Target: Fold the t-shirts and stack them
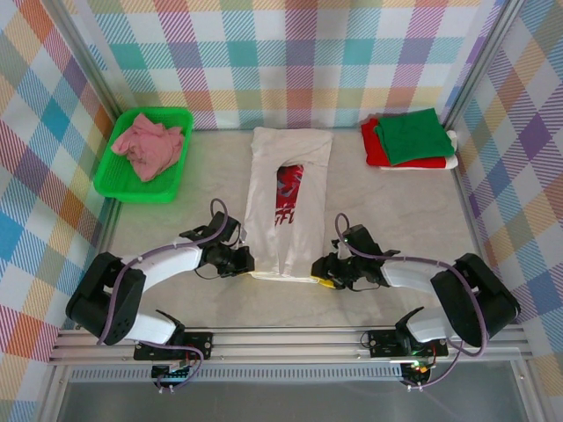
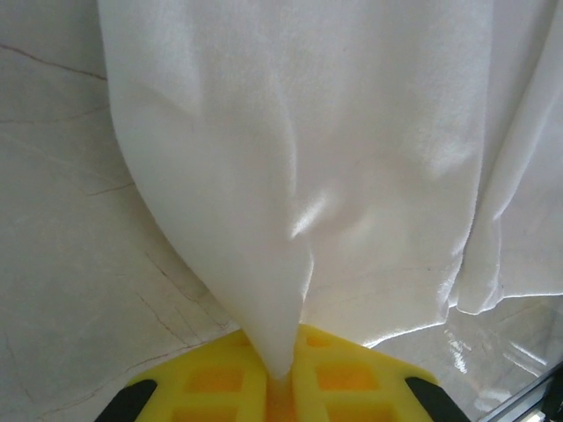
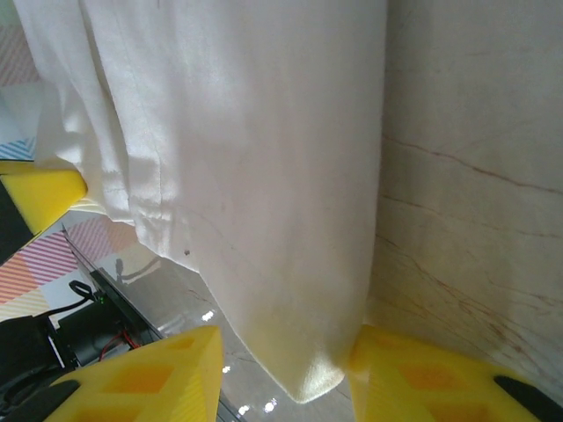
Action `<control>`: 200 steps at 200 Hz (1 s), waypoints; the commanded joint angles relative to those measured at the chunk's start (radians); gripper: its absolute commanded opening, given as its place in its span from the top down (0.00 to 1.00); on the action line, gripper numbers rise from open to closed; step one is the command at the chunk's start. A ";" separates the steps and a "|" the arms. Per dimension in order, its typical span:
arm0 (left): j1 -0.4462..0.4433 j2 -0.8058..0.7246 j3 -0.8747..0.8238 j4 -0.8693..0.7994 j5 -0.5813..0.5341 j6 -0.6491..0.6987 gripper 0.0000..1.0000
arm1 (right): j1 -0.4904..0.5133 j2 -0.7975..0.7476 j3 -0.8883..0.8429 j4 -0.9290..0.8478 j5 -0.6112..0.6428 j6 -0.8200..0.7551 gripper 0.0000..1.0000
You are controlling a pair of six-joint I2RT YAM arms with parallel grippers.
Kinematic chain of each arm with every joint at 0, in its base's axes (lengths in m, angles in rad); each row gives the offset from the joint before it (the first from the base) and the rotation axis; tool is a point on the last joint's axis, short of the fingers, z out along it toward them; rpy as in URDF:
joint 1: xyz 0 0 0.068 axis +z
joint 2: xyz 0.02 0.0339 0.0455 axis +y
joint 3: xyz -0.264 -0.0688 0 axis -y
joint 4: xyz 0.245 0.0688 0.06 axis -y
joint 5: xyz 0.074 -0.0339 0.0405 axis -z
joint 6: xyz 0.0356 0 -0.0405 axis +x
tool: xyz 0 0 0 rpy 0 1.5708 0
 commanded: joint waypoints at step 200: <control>-0.225 -0.180 -0.196 -0.023 -0.006 -0.093 1.00 | 0.107 -0.231 -0.054 -0.307 0.098 -0.056 1.00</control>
